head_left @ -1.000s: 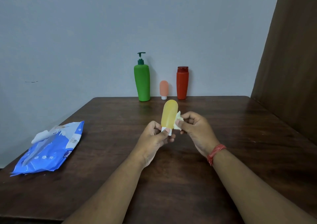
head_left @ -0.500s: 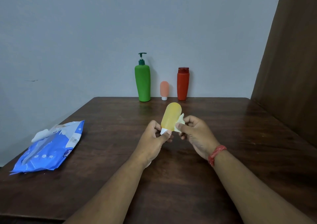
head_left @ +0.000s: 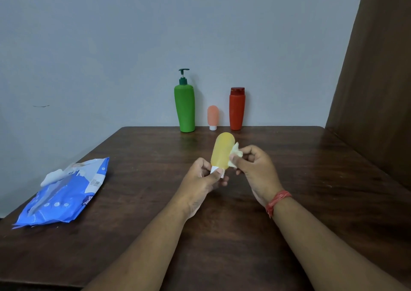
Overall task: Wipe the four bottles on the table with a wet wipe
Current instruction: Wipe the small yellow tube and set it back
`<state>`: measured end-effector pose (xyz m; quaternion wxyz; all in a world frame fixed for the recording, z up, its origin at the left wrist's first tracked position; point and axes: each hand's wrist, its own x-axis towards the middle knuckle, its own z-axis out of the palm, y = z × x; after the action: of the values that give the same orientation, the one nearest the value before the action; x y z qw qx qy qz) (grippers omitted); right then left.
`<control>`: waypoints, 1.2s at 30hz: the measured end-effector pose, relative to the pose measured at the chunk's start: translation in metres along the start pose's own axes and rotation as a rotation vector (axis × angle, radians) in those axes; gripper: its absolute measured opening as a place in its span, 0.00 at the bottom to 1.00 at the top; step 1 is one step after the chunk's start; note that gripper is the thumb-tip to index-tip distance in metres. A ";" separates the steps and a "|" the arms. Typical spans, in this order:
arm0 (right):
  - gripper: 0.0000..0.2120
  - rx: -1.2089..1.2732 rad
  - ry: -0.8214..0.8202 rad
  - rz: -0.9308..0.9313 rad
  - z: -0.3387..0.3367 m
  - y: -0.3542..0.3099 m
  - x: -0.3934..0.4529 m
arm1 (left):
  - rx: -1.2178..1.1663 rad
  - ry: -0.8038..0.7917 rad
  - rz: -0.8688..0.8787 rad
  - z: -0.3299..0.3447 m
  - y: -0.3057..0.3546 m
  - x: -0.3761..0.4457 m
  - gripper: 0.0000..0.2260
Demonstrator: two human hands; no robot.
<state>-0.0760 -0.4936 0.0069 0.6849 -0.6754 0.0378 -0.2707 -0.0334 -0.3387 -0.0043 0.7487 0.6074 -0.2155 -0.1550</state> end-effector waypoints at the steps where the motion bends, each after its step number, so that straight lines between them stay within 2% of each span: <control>1: 0.07 0.001 0.009 -0.007 -0.001 0.000 0.000 | -0.007 -0.009 -0.006 0.000 -0.001 0.000 0.07; 5: 0.10 -0.183 -0.179 0.015 0.002 0.005 -0.006 | -0.090 0.016 -0.012 -0.003 0.000 0.000 0.05; 8: 0.09 -0.205 -0.125 -0.018 0.005 0.003 -0.006 | -0.154 -0.009 -0.018 -0.004 0.001 0.001 0.05; 13: 0.04 0.002 0.083 -0.066 -0.003 -0.001 0.000 | -0.170 -0.093 -0.095 -0.001 0.001 0.000 0.06; 16: 0.06 0.003 -0.085 -0.044 -0.002 0.000 -0.003 | -0.261 -0.100 -0.117 -0.002 0.002 -0.001 0.03; 18: 0.06 -0.049 -0.139 -0.054 0.003 0.000 -0.005 | -0.299 -0.088 -0.131 -0.004 0.003 0.000 0.03; 24: 0.05 -0.323 -0.120 -0.118 0.004 0.000 -0.009 | -0.231 -0.046 -0.144 0.000 0.000 0.003 0.14; 27: 0.06 -0.545 -0.068 -0.247 0.008 0.000 -0.010 | -0.186 -0.019 -0.157 0.002 -0.002 0.005 0.17; 31: 0.06 -0.710 -0.070 -0.411 0.013 0.002 -0.008 | -0.128 0.027 -0.143 0.003 -0.004 0.007 0.15; 36: 0.03 -0.754 -0.097 -0.465 0.009 0.002 -0.009 | -0.065 0.031 -0.141 0.002 -0.003 0.008 0.14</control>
<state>-0.0788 -0.4816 0.0035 0.3126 -0.8804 -0.0511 -0.3530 -0.0277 -0.3451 -0.0062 0.7586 0.5987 -0.1553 -0.2048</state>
